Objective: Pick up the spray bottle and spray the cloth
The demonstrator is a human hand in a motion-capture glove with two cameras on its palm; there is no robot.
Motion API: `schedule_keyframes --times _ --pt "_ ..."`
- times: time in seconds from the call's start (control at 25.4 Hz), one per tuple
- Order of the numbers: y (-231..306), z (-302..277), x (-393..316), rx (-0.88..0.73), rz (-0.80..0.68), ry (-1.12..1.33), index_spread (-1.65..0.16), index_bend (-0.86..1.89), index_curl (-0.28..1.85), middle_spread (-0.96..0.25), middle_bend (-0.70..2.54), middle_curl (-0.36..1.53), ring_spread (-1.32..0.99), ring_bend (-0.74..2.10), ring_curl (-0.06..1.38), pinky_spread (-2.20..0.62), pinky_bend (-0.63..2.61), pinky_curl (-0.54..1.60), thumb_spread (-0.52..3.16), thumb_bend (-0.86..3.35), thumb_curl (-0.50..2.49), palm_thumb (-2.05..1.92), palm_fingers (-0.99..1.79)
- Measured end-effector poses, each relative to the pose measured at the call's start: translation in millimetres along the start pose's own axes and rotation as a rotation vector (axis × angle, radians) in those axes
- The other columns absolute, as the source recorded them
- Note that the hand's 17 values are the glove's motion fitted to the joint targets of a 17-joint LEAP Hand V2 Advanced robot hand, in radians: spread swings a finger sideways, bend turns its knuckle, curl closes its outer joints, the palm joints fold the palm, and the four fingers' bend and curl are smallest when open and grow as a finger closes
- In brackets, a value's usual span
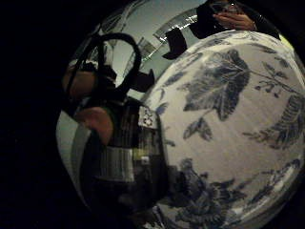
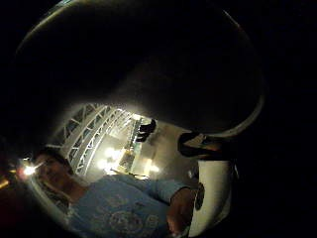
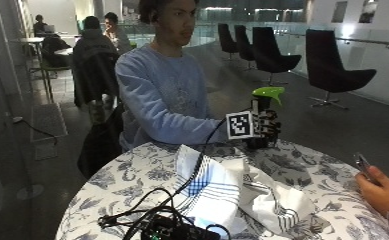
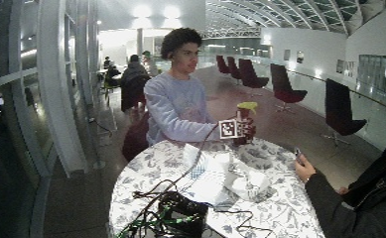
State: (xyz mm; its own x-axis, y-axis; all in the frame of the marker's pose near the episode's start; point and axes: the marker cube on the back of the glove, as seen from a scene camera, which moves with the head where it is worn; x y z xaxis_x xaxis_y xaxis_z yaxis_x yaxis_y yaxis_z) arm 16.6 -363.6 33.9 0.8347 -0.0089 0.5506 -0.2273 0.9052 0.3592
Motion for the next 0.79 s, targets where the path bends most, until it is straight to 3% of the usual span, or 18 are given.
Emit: schedule_keyframes --times 0.28,0.47,0.63,0.79 --pt "3.7 -6.1 1.5 -0.026 0.042 -0.030 -0.26 0.09 0.29 -0.04 0.19 0.43 -0.01 0.40 0.37 0.16 0.29 0.38 0.89 -0.02 0.62 0.97 0.94" --pt "31.8 -43.3 -20.0 -0.060 0.009 -0.021 -0.28 0.05 0.26 -0.04 0.22 0.44 -0.01 0.42 0.38 0.18 0.28 0.38 0.97 -0.02 0.61 0.95 0.86" --pt "75.1 -94.8 -37.1 -0.089 -0.055 0.157 -0.29 0.07 0.24 -0.04 0.23 0.43 -0.01 0.42 0.37 0.19 0.29 0.37 1.02 -0.01 0.60 0.94 0.85" --pt "116.7 -168.0 -37.8 -0.038 -0.103 0.494 -0.29 0.11 0.25 -0.03 0.23 0.43 0.00 0.41 0.37 0.19 0.26 0.36 1.05 -0.02 0.59 0.93 0.86"
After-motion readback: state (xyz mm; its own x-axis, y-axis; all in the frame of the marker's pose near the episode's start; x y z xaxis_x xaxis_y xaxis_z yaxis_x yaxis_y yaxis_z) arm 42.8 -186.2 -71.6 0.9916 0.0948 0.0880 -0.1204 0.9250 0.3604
